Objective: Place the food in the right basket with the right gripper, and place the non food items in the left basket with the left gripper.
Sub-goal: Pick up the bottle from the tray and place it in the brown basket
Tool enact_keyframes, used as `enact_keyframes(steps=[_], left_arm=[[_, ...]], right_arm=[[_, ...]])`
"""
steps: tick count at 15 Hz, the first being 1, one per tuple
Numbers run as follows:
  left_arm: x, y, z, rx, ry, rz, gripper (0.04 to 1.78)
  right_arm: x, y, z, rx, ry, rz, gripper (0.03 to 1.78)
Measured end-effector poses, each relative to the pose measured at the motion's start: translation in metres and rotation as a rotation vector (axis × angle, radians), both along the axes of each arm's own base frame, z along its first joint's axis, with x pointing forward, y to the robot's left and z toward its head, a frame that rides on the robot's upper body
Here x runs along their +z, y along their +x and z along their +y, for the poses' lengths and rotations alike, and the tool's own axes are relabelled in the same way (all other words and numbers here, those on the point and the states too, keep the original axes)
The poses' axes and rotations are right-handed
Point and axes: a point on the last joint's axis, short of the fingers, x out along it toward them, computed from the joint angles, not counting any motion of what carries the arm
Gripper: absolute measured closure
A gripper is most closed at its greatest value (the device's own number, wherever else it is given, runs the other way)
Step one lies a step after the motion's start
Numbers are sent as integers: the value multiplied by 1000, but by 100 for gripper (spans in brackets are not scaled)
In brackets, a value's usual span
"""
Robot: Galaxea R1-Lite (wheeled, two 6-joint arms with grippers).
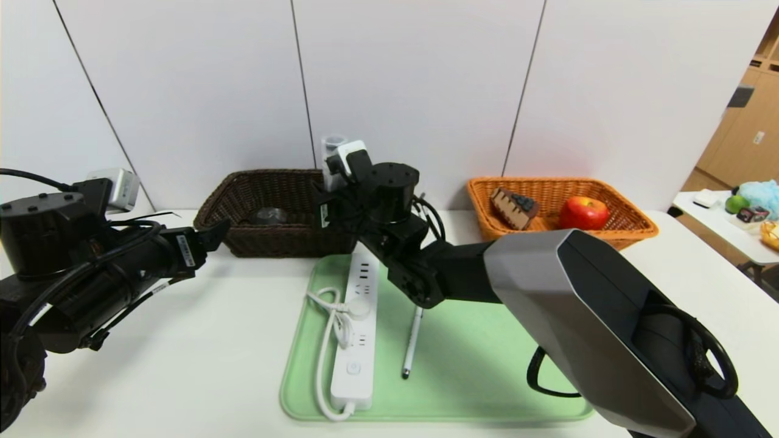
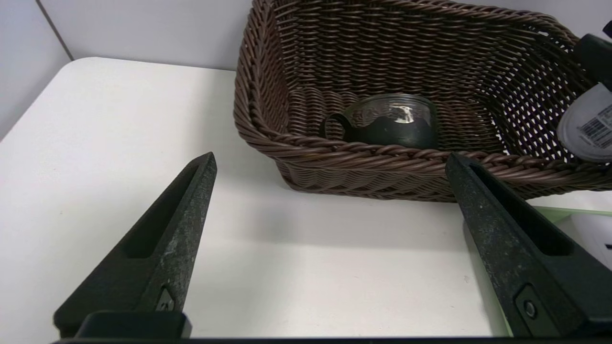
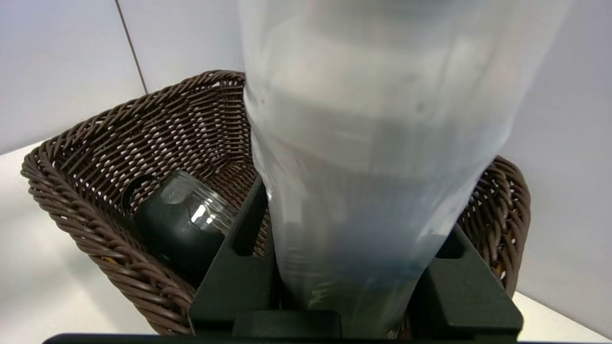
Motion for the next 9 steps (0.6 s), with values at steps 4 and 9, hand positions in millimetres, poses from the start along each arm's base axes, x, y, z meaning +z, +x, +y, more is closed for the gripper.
enact_keyframes(steps=[4, 9], left_arm=[[-3, -1, 0, 0, -1, -5, 13], [-4, -1, 0, -1, 2, -3, 13]], right_arm=[[-2, 5, -5, -7, -6, 5, 113], [-1, 4, -5, -7, -28, 30, 75]])
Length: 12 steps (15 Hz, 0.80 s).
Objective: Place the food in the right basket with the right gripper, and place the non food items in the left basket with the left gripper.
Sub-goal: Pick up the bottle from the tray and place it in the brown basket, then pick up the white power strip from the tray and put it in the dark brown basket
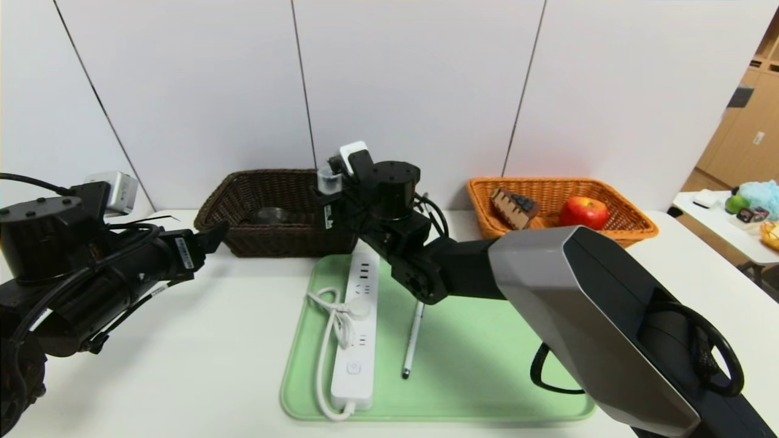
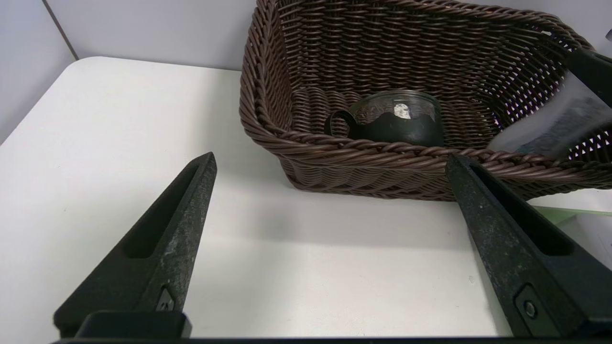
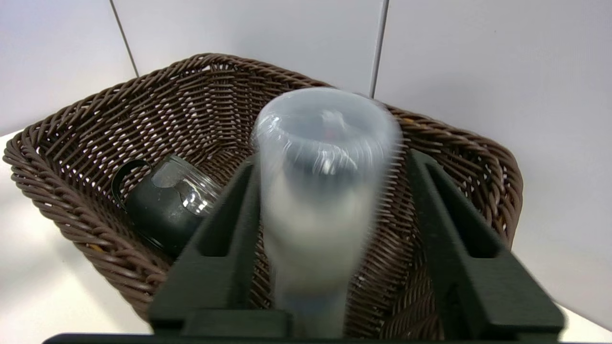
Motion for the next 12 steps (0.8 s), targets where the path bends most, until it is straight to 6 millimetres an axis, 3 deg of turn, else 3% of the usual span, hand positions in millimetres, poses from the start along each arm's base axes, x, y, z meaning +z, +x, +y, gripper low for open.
enact_keyframes(steps=[4, 6, 9, 12], left_arm=[[0, 0, 0, -1, 2, -2, 13], [2, 0, 0, -1, 2, -14, 13], [6, 1, 0, -2, 0, -44, 13], [10, 3, -1, -4, 0, -60, 13]], right_arm=[[6, -1, -1, -4, 16, -17, 49], [18, -3, -5, -19, 36, -41, 40], [64, -12, -26, -71, 71, -83, 31], [107, -29, -71, -139, 48, -92, 24]])
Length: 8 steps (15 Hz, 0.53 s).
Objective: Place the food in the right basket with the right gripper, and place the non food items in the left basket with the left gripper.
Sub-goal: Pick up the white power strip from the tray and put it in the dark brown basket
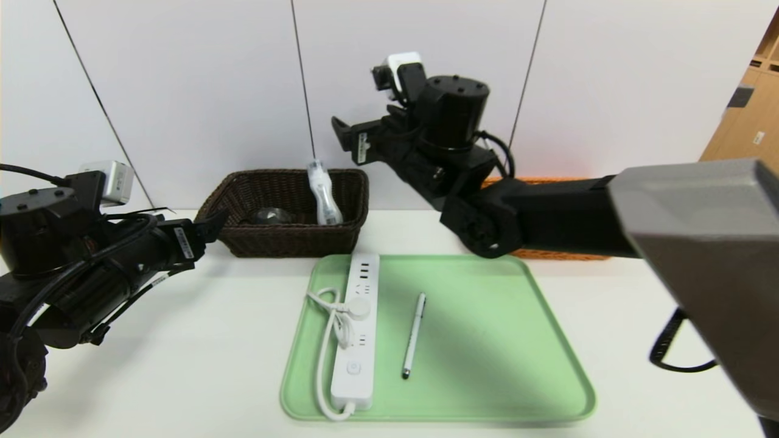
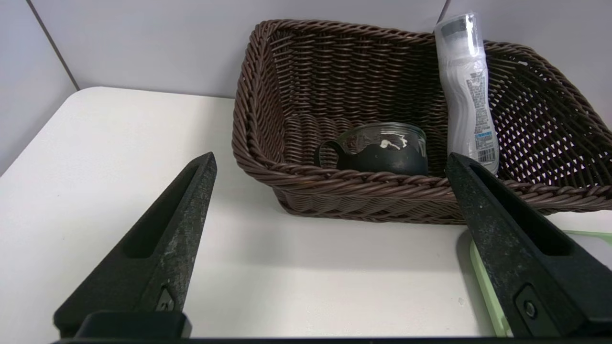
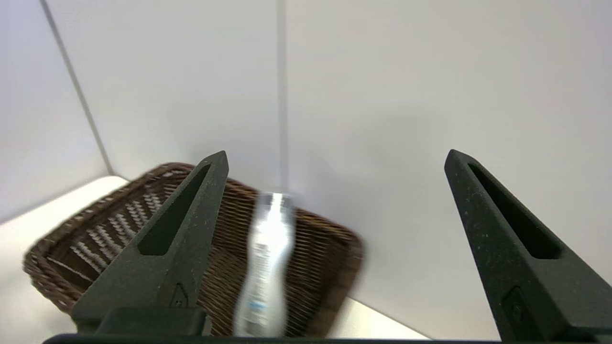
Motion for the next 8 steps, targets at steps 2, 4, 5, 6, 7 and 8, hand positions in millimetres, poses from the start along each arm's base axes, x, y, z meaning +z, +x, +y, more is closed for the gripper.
enact_keyframes(steps=[2, 4, 5, 6, 7, 8], left_arm=[[1, 0, 0, 1, -1, -3, 13], [2, 1, 0, -1, 1, -7, 13], [3, 1, -1, -3, 1, -11, 13], [4, 2, -2, -9, 2, -14, 13], [4, 2, -5, -19, -2, -17, 13], [6, 1, -11, -41, -6, -21, 13]], right_arm=[[17, -8, -59, -115, -77, 5, 21], [25, -21, -135, -278, -167, 23, 18], [26, -35, -170, -353, -204, 46, 18], [23, -52, -205, -428, -232, 78, 17], [16, -74, -237, -498, -249, 117, 16], [7, -97, -261, -545, -250, 157, 15]])
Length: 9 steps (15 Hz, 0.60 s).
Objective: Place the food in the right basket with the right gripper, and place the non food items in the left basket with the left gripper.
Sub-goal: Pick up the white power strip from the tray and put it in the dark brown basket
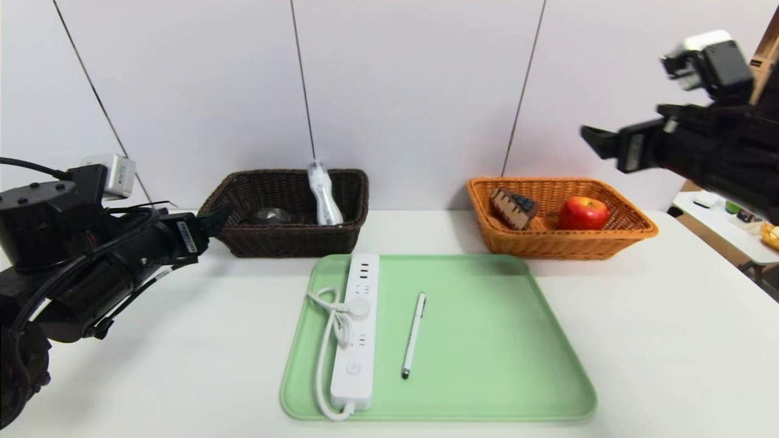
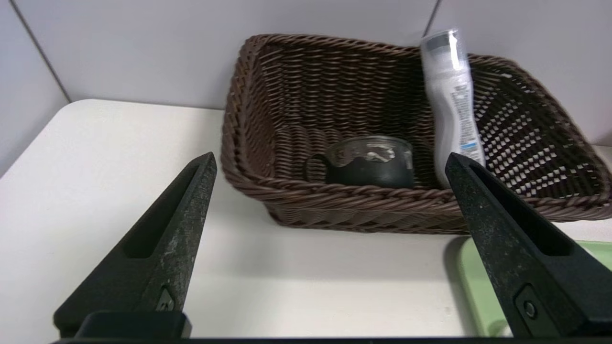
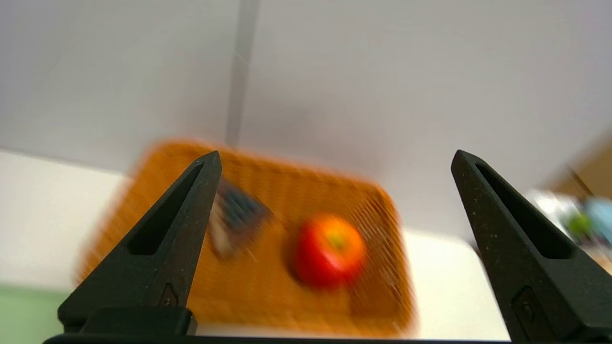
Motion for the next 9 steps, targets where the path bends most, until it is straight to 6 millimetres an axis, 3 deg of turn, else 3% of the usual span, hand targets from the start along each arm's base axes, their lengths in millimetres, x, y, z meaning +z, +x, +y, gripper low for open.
enact_keyframes(steps=[2, 4, 6, 9], left_arm=[[2, -5, -23, -63, 1, -1, 13], [8, -14, -50, -126, 15, 28, 13], [25, -21, -73, -190, 38, 91, 13], [56, -38, -99, -247, 59, 250, 13]], right_arm=[[-24, -49, -27, -44, 46, 63, 14], [-44, -86, -37, -63, 95, 90, 13], [-54, -109, -41, -76, 119, 90, 12], [-69, -127, -41, -76, 120, 102, 12]])
